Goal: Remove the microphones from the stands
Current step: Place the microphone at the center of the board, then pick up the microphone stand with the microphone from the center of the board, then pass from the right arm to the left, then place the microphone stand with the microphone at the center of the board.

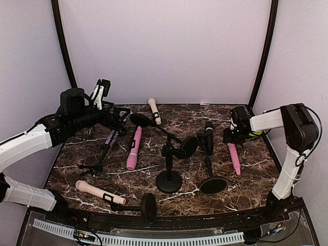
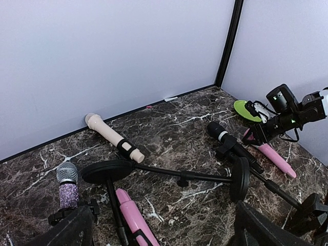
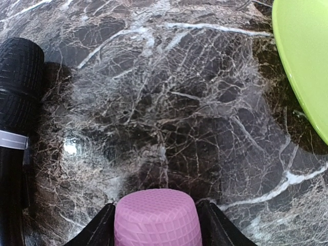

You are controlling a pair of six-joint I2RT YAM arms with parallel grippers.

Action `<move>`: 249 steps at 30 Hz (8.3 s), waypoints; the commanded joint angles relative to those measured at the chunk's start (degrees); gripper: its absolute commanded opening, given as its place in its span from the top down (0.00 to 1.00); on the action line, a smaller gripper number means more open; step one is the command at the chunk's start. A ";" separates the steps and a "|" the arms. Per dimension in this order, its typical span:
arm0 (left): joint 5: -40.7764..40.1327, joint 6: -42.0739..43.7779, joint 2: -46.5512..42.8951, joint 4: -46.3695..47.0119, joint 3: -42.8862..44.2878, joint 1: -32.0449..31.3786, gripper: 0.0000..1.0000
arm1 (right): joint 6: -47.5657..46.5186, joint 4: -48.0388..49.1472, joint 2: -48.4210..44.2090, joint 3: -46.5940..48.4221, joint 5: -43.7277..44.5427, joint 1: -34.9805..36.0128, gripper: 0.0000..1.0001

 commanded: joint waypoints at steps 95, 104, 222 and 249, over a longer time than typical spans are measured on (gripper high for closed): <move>-3.80 2.58 -5.65 1.83 -1.29 0.13 0.03 | -8.93 6.53 6.12 22.87 -16.57 25.07 1.00; -4.46 2.75 -4.82 2.00 -1.55 0.13 0.03 | -3.93 20.26 -2.17 12.65 -13.15 25.07 1.00; 15.04 -7.32 25.35 38.40 18.58 -15.32 1.00 | -7.37 26.66 -36.46 -8.91 -8.41 34.06 0.20; -1.63 6.90 18.63 51.85 -8.94 -14.15 1.00 | -4.57 34.77 -32.22 -14.25 -5.57 34.03 0.24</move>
